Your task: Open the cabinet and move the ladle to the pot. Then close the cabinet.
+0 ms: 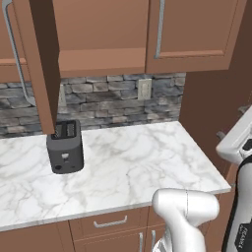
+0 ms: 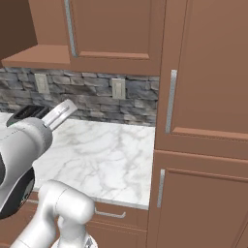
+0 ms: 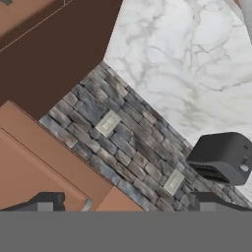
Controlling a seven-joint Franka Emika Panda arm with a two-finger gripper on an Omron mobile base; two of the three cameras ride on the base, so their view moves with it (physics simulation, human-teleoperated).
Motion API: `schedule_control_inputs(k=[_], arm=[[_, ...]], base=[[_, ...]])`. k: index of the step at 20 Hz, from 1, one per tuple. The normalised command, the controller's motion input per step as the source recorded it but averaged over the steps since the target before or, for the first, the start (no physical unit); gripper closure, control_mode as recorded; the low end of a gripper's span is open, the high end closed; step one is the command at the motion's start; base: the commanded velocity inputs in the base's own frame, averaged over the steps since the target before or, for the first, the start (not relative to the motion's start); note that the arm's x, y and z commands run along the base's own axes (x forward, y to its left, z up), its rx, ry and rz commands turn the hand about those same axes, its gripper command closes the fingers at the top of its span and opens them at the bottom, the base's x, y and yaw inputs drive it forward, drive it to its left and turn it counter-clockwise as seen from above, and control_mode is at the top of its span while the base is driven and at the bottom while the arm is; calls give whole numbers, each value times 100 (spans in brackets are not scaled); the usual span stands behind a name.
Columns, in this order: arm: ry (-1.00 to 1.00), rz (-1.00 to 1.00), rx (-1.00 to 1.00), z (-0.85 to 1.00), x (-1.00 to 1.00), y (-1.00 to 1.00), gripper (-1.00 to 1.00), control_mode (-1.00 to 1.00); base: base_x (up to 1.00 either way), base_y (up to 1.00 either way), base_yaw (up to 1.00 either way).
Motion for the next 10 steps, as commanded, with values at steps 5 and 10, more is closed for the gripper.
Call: schedule_control_inputs(k=[5,10], arm=[[-17,0,0,-47,3,49,-100,-100],[-6,-1,0,-2,5,32,-100,-100]], base=[[0,0,0],[0,0,0]])
